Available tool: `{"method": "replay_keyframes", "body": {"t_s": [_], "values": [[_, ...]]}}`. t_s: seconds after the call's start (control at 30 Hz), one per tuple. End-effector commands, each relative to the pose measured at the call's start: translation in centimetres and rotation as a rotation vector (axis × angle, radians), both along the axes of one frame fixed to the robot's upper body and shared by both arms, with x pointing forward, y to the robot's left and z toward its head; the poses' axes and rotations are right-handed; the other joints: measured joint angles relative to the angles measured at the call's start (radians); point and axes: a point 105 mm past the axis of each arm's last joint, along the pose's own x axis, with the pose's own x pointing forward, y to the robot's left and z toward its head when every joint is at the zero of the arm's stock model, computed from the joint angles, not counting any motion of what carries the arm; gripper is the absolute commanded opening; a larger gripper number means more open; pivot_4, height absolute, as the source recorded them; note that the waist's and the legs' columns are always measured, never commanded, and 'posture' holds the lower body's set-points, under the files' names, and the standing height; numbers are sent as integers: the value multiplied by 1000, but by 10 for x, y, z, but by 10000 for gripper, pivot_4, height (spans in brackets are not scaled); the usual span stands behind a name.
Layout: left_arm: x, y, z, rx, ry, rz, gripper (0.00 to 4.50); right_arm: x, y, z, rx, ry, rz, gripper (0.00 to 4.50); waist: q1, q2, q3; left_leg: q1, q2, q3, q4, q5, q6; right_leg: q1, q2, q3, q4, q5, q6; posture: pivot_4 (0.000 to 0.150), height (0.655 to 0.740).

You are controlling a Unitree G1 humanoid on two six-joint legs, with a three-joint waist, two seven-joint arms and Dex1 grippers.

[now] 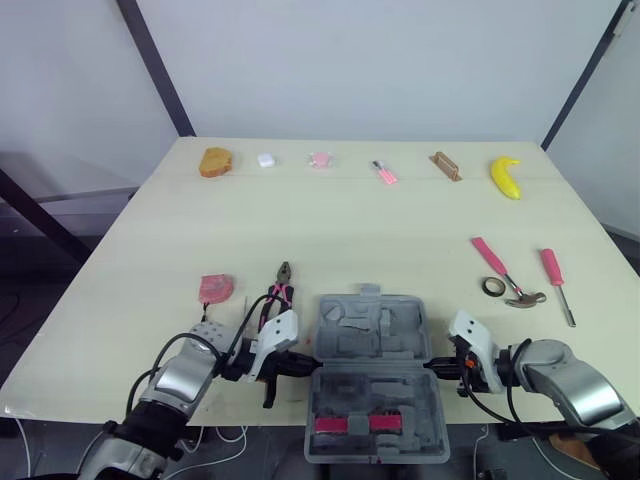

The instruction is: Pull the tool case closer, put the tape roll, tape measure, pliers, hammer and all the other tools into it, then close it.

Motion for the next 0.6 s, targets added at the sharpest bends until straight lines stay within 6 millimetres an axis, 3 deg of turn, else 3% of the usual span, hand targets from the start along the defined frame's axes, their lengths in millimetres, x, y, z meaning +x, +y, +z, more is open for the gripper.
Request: {"method": "replay_keyframes", "body": {"t_s": [0.03, 0.33, 0.6], "values": [[-2, 1, -4, 18, 0, -19, 0, -6, 1, -3, -6, 19, 28, 359, 0, 0, 0, 0, 0, 0, 0, 0, 0, 0, 0, 0, 0, 0, 0, 1500, 7400], [-1, 0, -4, 11, -2, -22, 0, -5, 3, -3, -2, 12, 36, 359, 0, 0, 0, 0, 0, 0, 0, 0, 0, 0, 0, 0, 0, 0, 0, 1500, 7400], [5, 6, 2, -8, -10, 17, 0, -4, -8, 0, -13, -15, 11, 359, 0, 0, 0, 0, 0, 0, 0, 0, 0, 0, 0, -1, 0, 0, 0, 1500, 7400]]}}
